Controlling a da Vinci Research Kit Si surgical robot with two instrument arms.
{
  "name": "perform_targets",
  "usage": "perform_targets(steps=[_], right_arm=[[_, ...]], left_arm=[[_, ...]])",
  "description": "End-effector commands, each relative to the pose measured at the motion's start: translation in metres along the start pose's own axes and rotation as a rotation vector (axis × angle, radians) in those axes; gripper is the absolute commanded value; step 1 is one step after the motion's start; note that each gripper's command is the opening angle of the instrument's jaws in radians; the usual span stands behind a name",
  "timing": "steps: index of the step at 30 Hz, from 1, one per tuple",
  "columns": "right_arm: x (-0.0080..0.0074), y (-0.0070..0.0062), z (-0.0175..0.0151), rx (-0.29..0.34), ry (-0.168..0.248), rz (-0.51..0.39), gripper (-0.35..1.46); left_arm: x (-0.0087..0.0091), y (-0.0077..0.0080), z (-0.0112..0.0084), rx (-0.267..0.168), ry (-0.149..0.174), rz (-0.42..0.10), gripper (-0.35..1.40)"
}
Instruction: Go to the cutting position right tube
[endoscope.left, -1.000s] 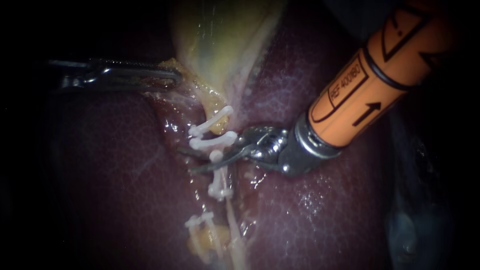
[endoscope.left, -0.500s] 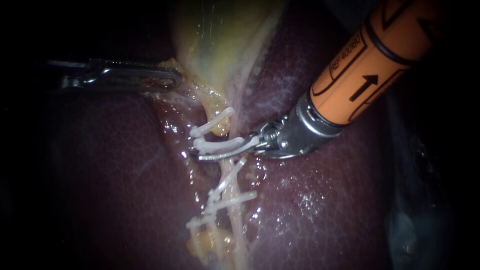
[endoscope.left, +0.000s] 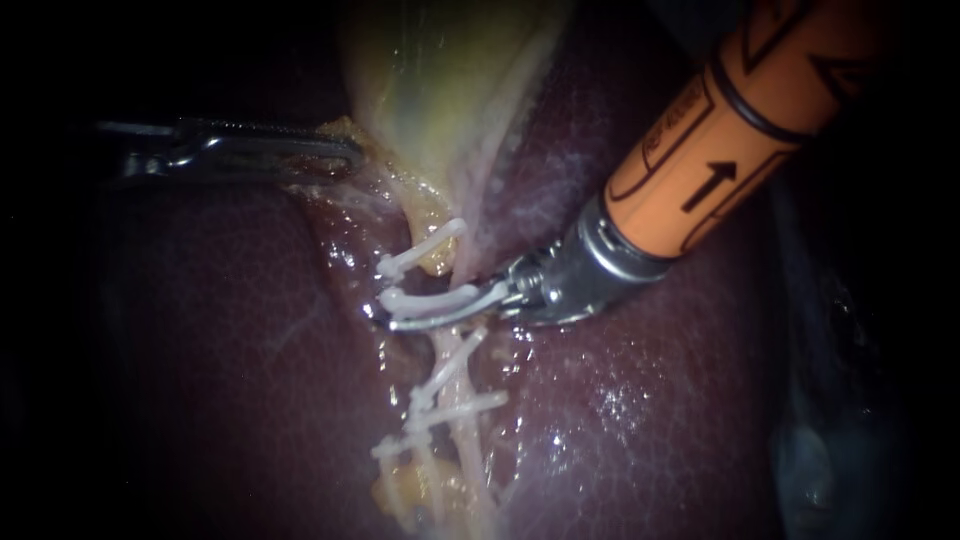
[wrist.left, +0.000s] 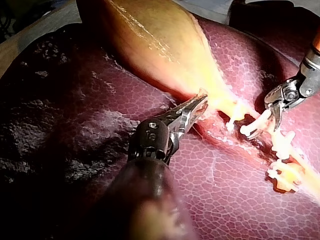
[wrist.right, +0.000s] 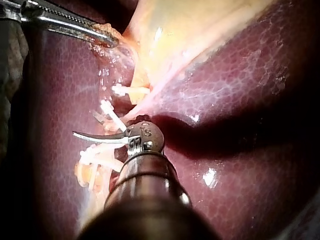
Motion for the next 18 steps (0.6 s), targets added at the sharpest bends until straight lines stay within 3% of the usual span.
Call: perform_targets(steps=[1, 5, 9, 18], right_arm=[[0.0000, -0.0001, 0.0001, -0.001, -0.002, -0.057, 1.04], [-0.0002, -0.0007, 0.0006, -0.001, -0.005, -0.241, 1.05], [-0.0003, -0.0012, 0.0012, 0.001, -0.008, -0.330, 1.04], [-0.0003, -0.0014, 0.0017, 0.000, -0.008, -0.389, 1.04]], left_arm=[[0.0000, 0.0000, 0.0000, 0.000, 0.000, 0.000, -0.35], [0.0001, 0.0000, -0.0001, 0.001, 0.000, 0.000, -0.35], [0.0001, 0.0000, -0.0001, 0.001, 0.000, 0.000, -0.35], [0.0001, 0.0000, -0.0001, 0.001, 0.000, 0.000, -0.35]])
